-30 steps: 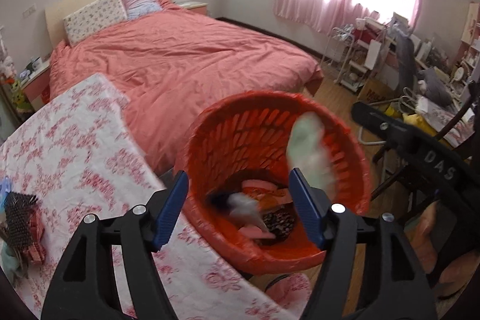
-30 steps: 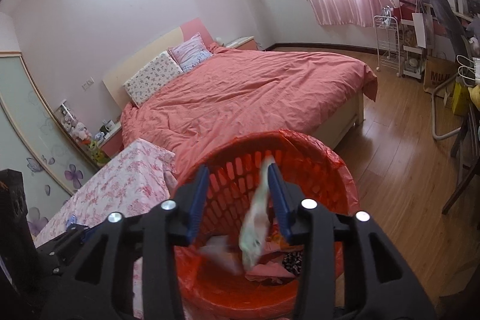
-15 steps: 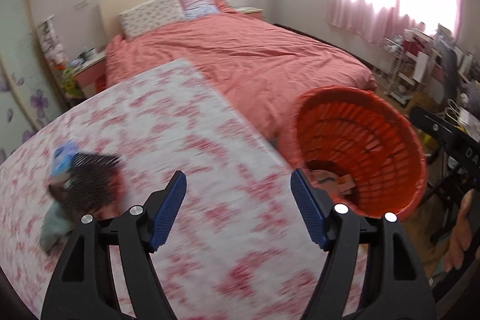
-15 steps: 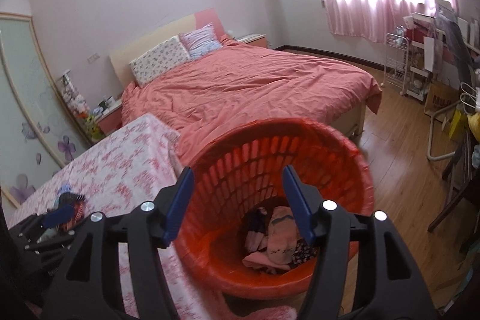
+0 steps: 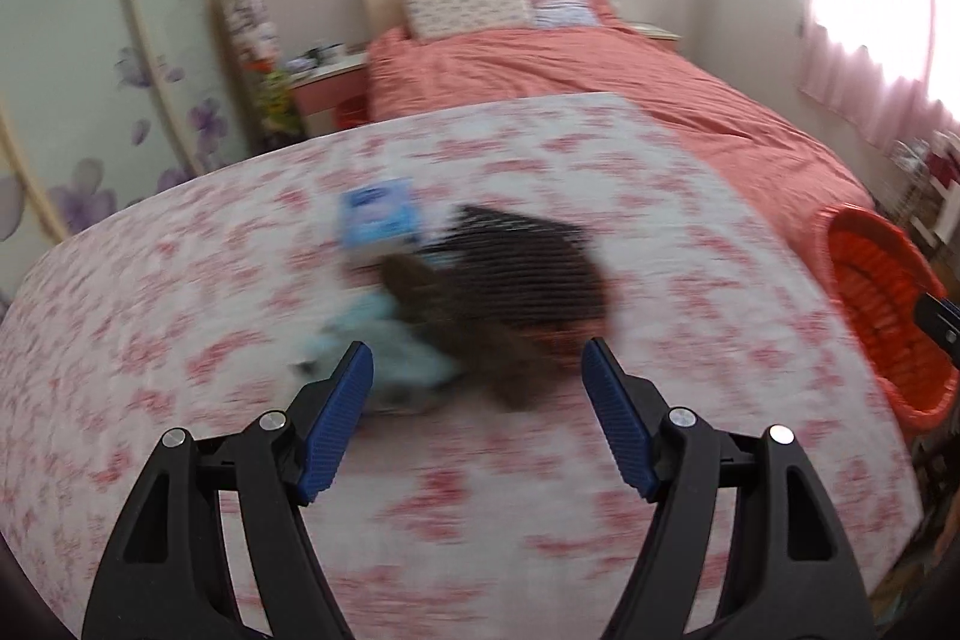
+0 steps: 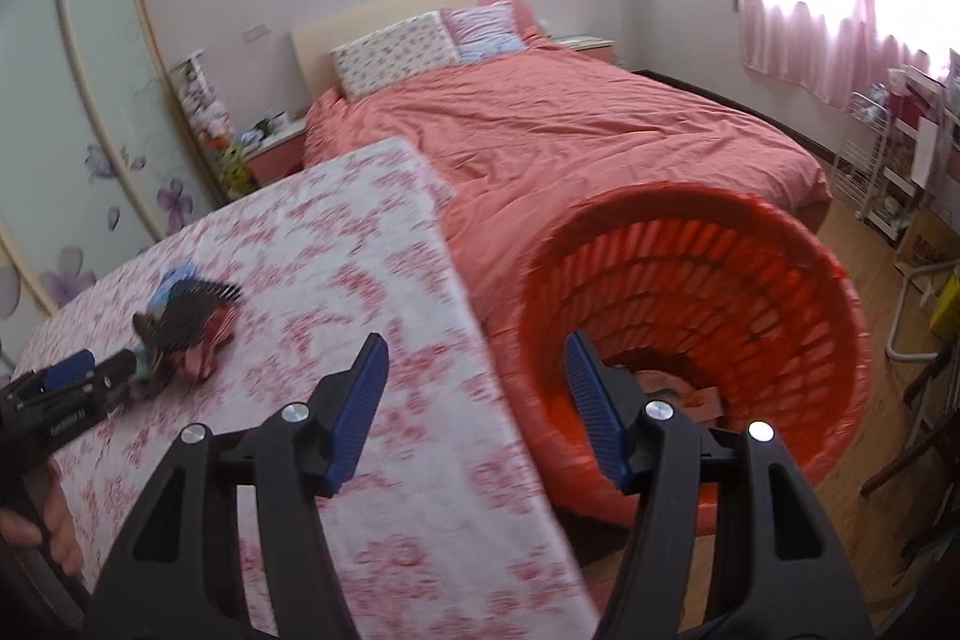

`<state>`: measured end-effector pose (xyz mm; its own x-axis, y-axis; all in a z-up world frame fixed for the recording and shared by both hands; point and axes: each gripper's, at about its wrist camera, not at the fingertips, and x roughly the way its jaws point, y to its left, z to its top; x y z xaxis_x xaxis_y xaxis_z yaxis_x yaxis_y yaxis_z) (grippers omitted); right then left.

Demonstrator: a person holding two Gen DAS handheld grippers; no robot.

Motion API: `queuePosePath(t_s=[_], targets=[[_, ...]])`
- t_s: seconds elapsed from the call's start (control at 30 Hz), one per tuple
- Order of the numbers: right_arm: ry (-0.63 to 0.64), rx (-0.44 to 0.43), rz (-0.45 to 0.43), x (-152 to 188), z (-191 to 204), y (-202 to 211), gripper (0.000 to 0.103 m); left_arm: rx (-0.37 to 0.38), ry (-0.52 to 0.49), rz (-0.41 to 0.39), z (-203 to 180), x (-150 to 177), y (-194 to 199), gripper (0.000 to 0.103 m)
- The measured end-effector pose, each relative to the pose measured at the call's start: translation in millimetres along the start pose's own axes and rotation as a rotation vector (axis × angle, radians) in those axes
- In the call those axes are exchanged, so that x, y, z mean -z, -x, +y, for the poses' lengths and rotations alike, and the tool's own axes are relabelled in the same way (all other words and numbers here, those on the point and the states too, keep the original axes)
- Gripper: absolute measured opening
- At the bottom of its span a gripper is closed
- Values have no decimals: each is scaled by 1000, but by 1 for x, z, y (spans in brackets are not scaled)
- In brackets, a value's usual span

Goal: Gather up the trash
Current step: 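Grasp the grey-green cloth with the left tool while the right tool moves to the black mesh item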

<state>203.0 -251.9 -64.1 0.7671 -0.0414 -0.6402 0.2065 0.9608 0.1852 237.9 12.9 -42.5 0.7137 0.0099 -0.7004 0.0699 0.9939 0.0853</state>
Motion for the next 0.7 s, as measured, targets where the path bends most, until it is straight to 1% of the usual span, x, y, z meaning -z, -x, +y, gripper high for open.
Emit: queuePosePath(t_s=[0.1, 0.13, 0.17, 0.2, 0.3, 0.33, 0.43, 0.47, 0.5, 0.57, 0.7], targets=[[29, -20, 20, 4, 21, -7, 60, -35, 30, 2, 24, 3, -9, 71], [36, -26, 25, 5, 26, -9, 60, -42, 39, 6, 30, 4, -12, 70], [43, -31, 30, 6, 31, -10, 60, -40, 43, 11, 35, 6, -15, 66], [52, -36, 35, 7, 37, -12, 60, -37, 44, 18, 38, 6, -18, 63], [81, -47, 46, 9, 54, -16, 60, -9, 37, 40, 37, 9, -26, 61], [90, -50, 51, 10, 59, -18, 60, -10, 28, 50, 35, 9, -31, 60], [113, -54, 60, 12, 72, -21, 60, -1, 32, 70, 33, 10, -39, 53], [119, -54, 63, 13, 75, -22, 60, 2, 38, 70, 34, 11, -40, 45], [126, -55, 66, 13, 79, -23, 60, 6, 42, 69, 35, 11, -41, 32], [136, -58, 74, 15, 86, -26, 60, 26, 52, 75, 37, 12, -42, 13], [161, -70, 85, 16, 103, -31, 60, 39, 65, 64, 48, 19, -33, 11]])
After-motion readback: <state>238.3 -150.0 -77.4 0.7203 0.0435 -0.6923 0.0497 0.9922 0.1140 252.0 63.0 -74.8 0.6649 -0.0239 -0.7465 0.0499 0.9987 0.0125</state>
